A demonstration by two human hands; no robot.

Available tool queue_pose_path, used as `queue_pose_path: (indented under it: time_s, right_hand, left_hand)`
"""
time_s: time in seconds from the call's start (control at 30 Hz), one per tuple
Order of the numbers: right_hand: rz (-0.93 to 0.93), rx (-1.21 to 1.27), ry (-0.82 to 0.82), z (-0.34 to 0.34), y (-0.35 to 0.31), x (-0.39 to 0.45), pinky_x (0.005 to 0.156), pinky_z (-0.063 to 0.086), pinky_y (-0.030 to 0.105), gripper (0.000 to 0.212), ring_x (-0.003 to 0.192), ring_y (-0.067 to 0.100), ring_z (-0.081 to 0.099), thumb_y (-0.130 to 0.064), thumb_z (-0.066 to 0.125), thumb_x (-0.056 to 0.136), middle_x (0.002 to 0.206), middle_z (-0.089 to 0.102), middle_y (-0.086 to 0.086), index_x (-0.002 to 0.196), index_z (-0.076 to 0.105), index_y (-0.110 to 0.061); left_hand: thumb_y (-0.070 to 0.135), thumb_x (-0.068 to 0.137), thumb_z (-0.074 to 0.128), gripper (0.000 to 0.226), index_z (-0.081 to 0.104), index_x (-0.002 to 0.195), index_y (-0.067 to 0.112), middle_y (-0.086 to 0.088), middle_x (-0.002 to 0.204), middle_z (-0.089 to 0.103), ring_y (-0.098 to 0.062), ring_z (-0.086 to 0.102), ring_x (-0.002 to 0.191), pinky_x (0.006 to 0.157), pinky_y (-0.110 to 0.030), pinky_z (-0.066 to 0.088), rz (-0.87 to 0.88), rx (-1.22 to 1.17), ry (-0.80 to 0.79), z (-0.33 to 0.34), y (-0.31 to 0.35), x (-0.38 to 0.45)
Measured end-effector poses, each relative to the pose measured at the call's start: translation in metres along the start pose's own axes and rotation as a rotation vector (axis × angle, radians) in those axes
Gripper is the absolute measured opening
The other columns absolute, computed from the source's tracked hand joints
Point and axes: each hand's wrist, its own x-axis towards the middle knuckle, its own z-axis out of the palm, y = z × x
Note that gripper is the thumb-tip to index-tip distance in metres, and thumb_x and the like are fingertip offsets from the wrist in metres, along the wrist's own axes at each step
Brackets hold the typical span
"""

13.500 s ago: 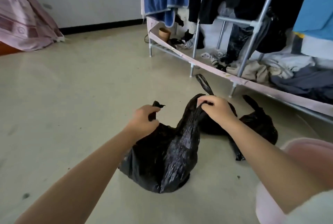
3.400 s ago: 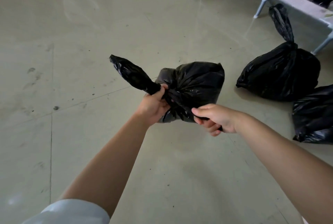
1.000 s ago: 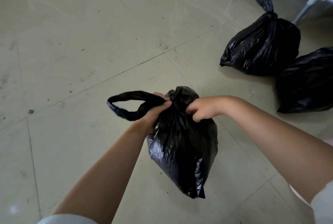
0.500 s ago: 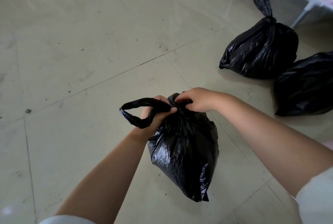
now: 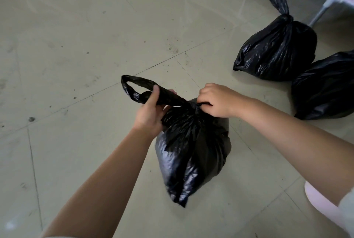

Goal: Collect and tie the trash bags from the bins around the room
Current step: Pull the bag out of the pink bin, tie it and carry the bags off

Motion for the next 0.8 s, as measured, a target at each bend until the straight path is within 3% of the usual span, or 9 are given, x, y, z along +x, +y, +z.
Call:
queue_pose_path:
  time_s: [0.07,0.13,0.23,0.33,0.43,0.57,0.67,0.73,0.8]
  right_hand:
    - [-0.145,-0.122,0.171,0.005,0.000,-0.005,0.072,0.047,0.030,0.028,0.076,0.029,0.057,-0.012,0.043,0.084,0.065,0.056,0.012,0.071,0.065,0.001]
    - [-0.220,-0.153,0.195,0.012,0.000,-0.008,0.059,0.046,0.025,0.031,0.058,0.027,0.058,-0.018,0.041,0.077,0.054,0.056,0.007,0.057,0.060,-0.005]
    - [-0.273,-0.178,0.143,0.030,0.003,-0.009,0.058,0.039,0.019,0.031,0.052,0.025,0.059,-0.021,0.041,0.076,0.051,0.057,0.005,0.053,0.057,-0.008]
    - [-0.308,-0.173,0.173,0.046,0.012,-0.018,0.064,0.032,0.021,0.031,0.046,0.020,0.056,-0.020,0.043,0.075,0.047,0.056,0.004,0.049,0.056,-0.009]
    - [-0.313,-0.144,0.240,0.054,0.018,-0.024,0.064,0.030,0.020,0.032,0.057,0.006,0.042,-0.017,0.043,0.074,0.046,0.057,0.004,0.047,0.055,-0.008]
    - [-0.247,-0.144,0.251,0.056,0.024,-0.021,0.065,0.031,0.020,0.033,0.064,0.010,0.037,-0.019,0.042,0.076,0.048,0.058,0.003,0.049,0.056,-0.008]
    - [-0.123,-0.141,0.077,0.056,0.025,-0.020,0.081,0.042,0.023,0.041,0.078,0.022,0.056,-0.028,0.036,0.087,0.075,0.066,0.011,0.073,0.065,-0.003]
    - [-0.022,-0.127,-0.080,0.049,0.025,-0.019,0.094,0.041,0.035,0.035,0.098,0.028,0.053,-0.026,0.038,0.095,0.099,0.064,0.013,0.096,0.064,-0.002]
    - [0.087,-0.080,-0.191,0.041,0.028,-0.019,0.092,0.043,0.039,0.028,0.104,0.029,0.054,-0.023,0.044,0.093,0.106,0.062,0.013,0.101,0.061,-0.002]
  left_hand:
    - [0.031,0.101,0.026,0.046,0.038,0.061,0.012,0.004,0.040,0.049,-0.010,0.054,0.040,0.063,-0.026,0.046,0.053,-0.113,0.017,0.002,0.008,0.003]
    - [0.027,0.101,0.027,0.047,0.027,0.056,0.015,0.006,0.035,0.034,-0.008,0.036,0.029,0.052,-0.021,0.038,-0.001,-0.116,0.030,0.003,0.009,0.005]
    - [0.021,0.101,0.029,0.045,0.024,0.057,0.016,0.010,0.032,0.028,-0.003,0.024,0.026,0.035,-0.013,0.025,-0.040,0.065,0.075,-0.004,0.003,0.007]
    - [0.019,0.102,0.030,0.043,0.025,0.059,0.017,0.012,0.030,0.027,-0.001,0.022,0.025,0.032,-0.013,0.019,-0.063,0.209,0.157,-0.016,-0.004,0.010]
    - [0.018,0.101,0.031,0.041,0.026,0.060,0.017,0.010,0.029,0.027,-0.002,0.023,0.023,0.039,-0.017,0.019,-0.107,0.302,0.234,-0.022,-0.009,0.011]
    - [0.017,0.100,0.033,0.040,0.030,0.060,0.014,-0.001,0.051,0.027,-0.003,0.026,0.021,0.046,-0.022,0.020,-0.110,0.395,0.315,-0.019,-0.007,0.013]
    - [0.020,0.099,0.035,0.039,0.035,0.060,0.012,-0.004,0.056,0.033,-0.012,0.038,0.040,0.053,-0.023,0.029,-0.076,0.598,0.296,-0.016,-0.005,0.012]
    - [0.025,0.098,0.040,0.038,0.043,0.063,0.010,-0.006,0.062,0.044,-0.018,0.044,0.056,0.061,-0.027,0.040,-0.041,0.767,0.230,-0.017,0.001,0.007]
    - [0.024,0.096,0.046,0.025,0.053,0.079,0.006,-0.008,0.080,0.055,-0.019,0.054,0.075,0.069,-0.027,0.047,-0.060,0.793,0.097,-0.015,0.013,0.000]
